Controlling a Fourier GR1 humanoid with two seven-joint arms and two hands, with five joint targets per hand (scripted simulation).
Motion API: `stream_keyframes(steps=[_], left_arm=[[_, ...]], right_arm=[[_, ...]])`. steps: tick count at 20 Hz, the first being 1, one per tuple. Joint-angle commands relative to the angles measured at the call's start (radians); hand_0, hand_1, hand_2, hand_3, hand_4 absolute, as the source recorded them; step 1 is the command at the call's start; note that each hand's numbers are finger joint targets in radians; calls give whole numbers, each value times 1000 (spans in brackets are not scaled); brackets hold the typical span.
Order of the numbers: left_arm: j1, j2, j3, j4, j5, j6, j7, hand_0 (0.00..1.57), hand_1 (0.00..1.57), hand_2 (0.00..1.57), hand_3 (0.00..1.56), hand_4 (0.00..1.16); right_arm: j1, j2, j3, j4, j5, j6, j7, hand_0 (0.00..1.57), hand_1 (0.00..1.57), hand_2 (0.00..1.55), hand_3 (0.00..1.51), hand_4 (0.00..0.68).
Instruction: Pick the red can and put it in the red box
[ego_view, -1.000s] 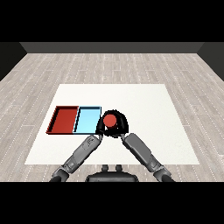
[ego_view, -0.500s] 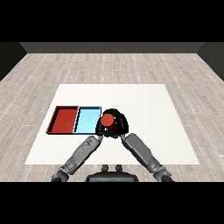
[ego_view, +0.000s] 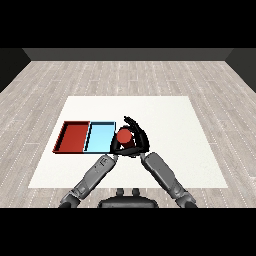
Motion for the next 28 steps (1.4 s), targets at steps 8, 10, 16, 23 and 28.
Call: stream_keyframes(steps=[8,10,16,23,28], left_arm=[[52,-16,33,45,33,-47,-38,1571,1571,1571,1490,1139],[76,6,59,6,13,-45,14,1571,1571,1571,1484,1126],[52,19,154,33,-15,-80,-31,1571,1571,1567,1465,1129],[114,172,175,-177,-75,-92,76,1571,1571,1571,1462,1118],[116,271,243,-197,-116,-95,140,1571,1571,1552,1437,1115]], right_arm=[[4,-7,-132,-153,89,-21,63,0,0,0,0,0],[-15,-106,-202,-289,39,38,117,0,0,0,0,0],[124,-101,-246,-377,67,11,120,0,0,0,0,0],[264,-208,-411,-361,-42,145,80,0,0,0,0,0],[336,-227,-468,-236,-45,193,10,0,0,0,0,0]])
